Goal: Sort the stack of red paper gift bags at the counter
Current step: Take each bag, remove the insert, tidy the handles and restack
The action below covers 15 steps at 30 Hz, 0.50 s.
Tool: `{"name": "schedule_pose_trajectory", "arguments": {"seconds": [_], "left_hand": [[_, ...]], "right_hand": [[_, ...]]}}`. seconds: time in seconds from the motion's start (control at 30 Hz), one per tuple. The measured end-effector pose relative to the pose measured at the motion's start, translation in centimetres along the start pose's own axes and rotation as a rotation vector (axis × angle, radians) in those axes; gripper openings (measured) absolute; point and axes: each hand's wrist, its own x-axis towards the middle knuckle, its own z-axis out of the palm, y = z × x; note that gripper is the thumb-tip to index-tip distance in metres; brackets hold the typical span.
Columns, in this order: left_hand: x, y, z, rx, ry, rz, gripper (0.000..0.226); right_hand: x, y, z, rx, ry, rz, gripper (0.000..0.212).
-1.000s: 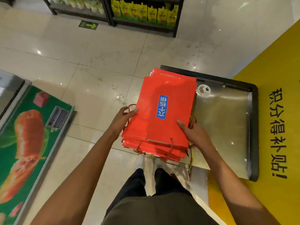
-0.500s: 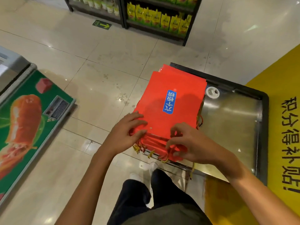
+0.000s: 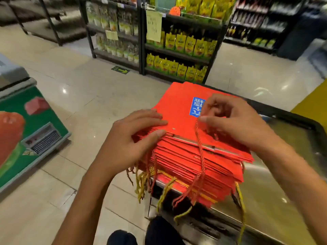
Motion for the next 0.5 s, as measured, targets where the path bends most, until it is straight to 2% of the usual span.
{"name": "schedule_pose_trajectory", "arguments": {"seconds": [0.13,0.3,0.43,0.5], "left_hand": [[-0.7,-0.1,0.3,-0.004,0.061,0.099,0.022],[-1.6,1.7,0.7,0.149,0.09,0.102,0.02],[-2.7,3.2,0.4,0.234,0.102,0.082,0.02],[-3.2,4.1,0.4,0.257,0.117,0.124,0.021]], "right_hand": [[0.2,1.4,-0.6,-0.216,0.023,-0.059,0.019],[-0.5,1.3,-1.1,-0.302,-0.05,-0.121,0.033],[-3.4,-0.5,-1.5,-0.316,-0.02,-0.411,0.032],[-4.7,-2.1,-1.9,-0.313,-0.09,-0.586,0.03]]}}
